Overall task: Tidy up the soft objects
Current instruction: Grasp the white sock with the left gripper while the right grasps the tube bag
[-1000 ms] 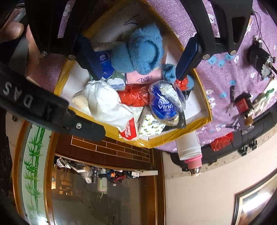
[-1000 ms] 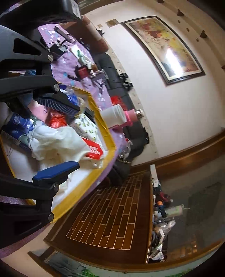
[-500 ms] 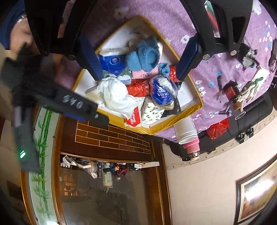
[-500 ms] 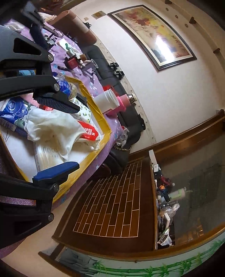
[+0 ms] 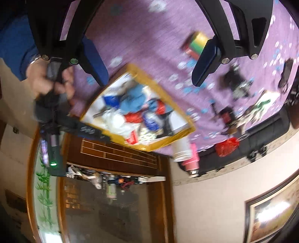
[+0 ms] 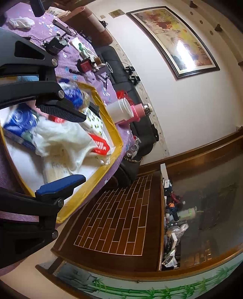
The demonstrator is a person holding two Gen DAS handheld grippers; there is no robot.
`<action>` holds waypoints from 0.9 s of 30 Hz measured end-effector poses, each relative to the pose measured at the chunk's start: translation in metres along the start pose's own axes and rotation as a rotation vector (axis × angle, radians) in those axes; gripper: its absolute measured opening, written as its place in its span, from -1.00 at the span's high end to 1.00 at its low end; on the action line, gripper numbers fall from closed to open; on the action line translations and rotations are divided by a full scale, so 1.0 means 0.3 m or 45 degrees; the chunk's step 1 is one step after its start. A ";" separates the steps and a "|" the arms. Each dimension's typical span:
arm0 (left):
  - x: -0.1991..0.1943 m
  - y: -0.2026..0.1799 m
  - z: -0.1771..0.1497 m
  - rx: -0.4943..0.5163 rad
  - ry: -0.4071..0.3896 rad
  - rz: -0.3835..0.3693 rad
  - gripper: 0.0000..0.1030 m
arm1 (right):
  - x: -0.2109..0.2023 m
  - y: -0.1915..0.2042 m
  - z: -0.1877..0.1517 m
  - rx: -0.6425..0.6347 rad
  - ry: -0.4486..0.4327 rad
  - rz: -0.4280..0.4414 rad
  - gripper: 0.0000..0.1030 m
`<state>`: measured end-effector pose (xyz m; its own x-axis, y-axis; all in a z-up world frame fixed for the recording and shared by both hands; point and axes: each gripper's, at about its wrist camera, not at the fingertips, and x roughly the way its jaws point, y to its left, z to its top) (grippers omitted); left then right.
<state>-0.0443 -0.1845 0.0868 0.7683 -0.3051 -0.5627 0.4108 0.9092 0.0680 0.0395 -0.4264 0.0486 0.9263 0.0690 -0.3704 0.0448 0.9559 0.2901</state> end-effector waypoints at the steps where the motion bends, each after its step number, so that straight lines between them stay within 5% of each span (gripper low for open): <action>1: -0.010 0.018 -0.012 -0.007 -0.002 0.014 -0.75 | -0.016 0.014 -0.007 0.001 -0.005 0.013 -0.21; 7: -0.072 0.194 -0.136 -0.105 0.009 0.104 -0.75 | -0.103 0.220 -0.066 -0.094 0.038 0.223 -0.26; 12: -0.105 0.383 -0.233 -0.270 0.044 0.184 -0.75 | -0.094 0.451 -0.145 -0.280 0.204 0.454 -0.33; 17: -0.162 0.590 -0.324 -0.470 0.041 0.287 -0.75 | -0.046 0.597 -0.250 -0.416 0.376 0.532 -0.33; 21: -0.188 0.748 -0.385 -0.776 0.016 0.191 -0.75 | 0.000 0.670 -0.299 -0.520 0.516 0.559 -0.33; 27: -0.171 0.751 -0.384 -0.793 0.036 0.181 -0.75 | 0.060 0.792 -0.358 -0.754 0.608 0.465 -0.33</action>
<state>-0.0476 0.0686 0.0362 0.7776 -0.1698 -0.6054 -0.0628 0.9371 -0.3434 0.0266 -0.1673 0.0163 0.5808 0.3890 -0.7151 -0.5539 0.8326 0.0031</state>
